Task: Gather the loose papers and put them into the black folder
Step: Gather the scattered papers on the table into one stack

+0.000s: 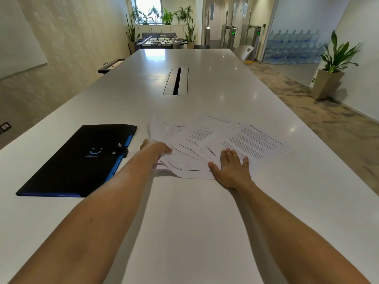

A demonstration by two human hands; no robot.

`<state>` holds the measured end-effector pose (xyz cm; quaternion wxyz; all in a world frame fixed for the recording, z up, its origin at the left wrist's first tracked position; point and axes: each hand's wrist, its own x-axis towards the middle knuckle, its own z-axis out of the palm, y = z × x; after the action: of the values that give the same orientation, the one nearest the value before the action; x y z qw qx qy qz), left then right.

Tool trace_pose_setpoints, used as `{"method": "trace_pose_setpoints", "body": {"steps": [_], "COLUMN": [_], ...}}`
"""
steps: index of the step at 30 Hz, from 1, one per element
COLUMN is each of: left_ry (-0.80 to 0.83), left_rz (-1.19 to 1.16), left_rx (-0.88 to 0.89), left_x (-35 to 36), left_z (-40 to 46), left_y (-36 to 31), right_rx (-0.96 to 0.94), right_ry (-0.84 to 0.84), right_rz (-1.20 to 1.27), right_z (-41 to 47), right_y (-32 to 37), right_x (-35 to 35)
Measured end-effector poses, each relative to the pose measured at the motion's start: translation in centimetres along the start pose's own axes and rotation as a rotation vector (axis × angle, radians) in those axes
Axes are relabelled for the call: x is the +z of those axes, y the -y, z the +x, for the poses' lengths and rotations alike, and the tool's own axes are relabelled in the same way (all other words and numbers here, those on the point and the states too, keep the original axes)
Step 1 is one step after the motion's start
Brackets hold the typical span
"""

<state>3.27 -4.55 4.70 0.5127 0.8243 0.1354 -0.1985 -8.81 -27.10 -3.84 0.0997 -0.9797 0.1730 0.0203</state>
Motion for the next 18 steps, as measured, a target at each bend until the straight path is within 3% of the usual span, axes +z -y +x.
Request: {"method": "trace_pose_setpoints", "body": {"steps": [10, 18], "left_ry": [0.018, -0.009], "left_rz": [-0.194, -0.08], "left_rx": [0.137, 0.439], "left_x": [-1.7, -5.5], "left_z": [0.6, -2.5], "left_y": [-0.5, -6.3], "right_rx": [-0.013, 0.039], "right_ry": [0.007, -0.028], "right_rz": [0.064, 0.216], "right_z": [-0.4, 0.1], "right_y": [0.1, 0.4], "right_x": [-0.6, -1.6]}}
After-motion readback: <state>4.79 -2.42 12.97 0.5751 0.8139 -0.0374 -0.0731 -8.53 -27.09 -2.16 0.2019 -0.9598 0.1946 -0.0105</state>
